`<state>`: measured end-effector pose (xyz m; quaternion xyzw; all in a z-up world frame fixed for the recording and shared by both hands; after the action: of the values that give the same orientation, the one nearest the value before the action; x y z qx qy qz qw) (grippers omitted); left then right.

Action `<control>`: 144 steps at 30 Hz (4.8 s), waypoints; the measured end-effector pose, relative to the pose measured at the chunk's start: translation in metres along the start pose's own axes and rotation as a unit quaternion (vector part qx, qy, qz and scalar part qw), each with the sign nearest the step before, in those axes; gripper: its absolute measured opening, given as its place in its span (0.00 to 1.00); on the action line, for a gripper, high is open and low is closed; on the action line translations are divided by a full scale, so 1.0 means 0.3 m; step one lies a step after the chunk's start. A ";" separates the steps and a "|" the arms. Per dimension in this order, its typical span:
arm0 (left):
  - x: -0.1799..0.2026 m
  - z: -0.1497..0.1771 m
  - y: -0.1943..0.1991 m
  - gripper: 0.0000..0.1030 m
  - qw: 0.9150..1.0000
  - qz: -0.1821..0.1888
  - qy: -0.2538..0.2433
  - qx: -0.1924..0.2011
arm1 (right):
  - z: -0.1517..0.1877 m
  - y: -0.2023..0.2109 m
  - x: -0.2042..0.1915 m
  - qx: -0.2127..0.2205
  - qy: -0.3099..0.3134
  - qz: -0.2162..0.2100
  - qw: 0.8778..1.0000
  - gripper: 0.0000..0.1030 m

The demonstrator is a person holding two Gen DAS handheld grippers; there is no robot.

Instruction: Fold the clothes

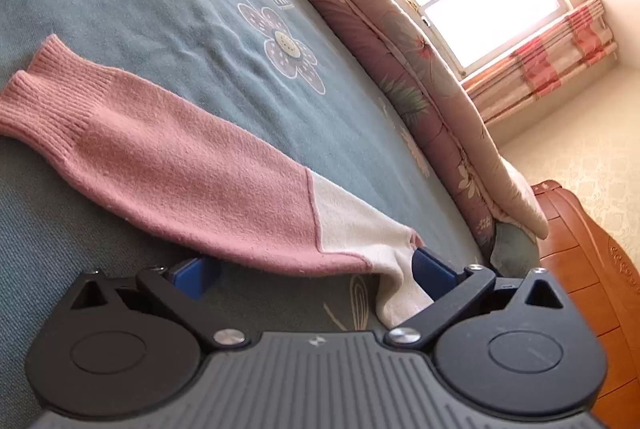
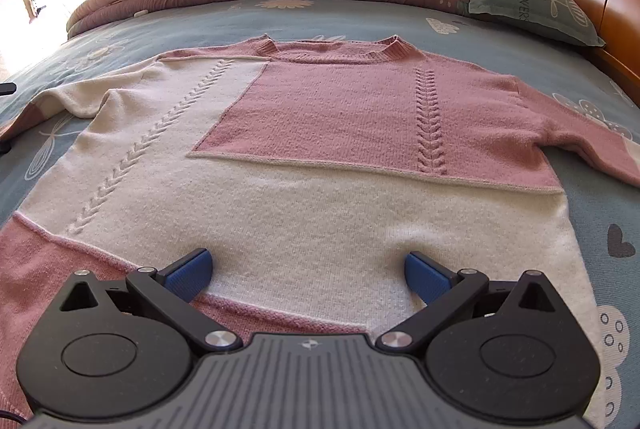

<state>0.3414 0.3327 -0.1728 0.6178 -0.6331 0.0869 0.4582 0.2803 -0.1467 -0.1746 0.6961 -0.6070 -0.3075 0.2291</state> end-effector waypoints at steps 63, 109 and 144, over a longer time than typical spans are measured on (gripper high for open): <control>-0.160 -0.389 0.090 0.06 0.975 -0.146 -0.038 0.163 | 0.004 -0.005 -0.003 0.027 0.003 0.000 1.000 1.00; -0.103 -0.069 0.071 0.63 0.990 -0.109 0.062 0.057 | 0.011 0.000 -0.005 0.027 0.002 0.003 1.000 1.00; 0.291 0.208 -0.082 0.90 0.951 -0.106 -0.270 -0.105 | -0.073 0.021 -0.169 0.021 0.035 -0.008 0.999 1.00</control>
<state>0.3493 0.2237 -0.1592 0.6301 -0.6698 -0.1988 0.3388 0.2877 -0.0990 -0.1471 0.7156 -0.5997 -0.2721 0.2329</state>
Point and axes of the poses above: each gripper's, at about its wrist camera, not at the fingertips, and y roughly against the way its jaws point, x to its right, z to its underside, the point moved 7 cm from there along -y, roughly the way its jaws point, and after that the axes turned 9 degrees about -y, right-handed, at the moved point
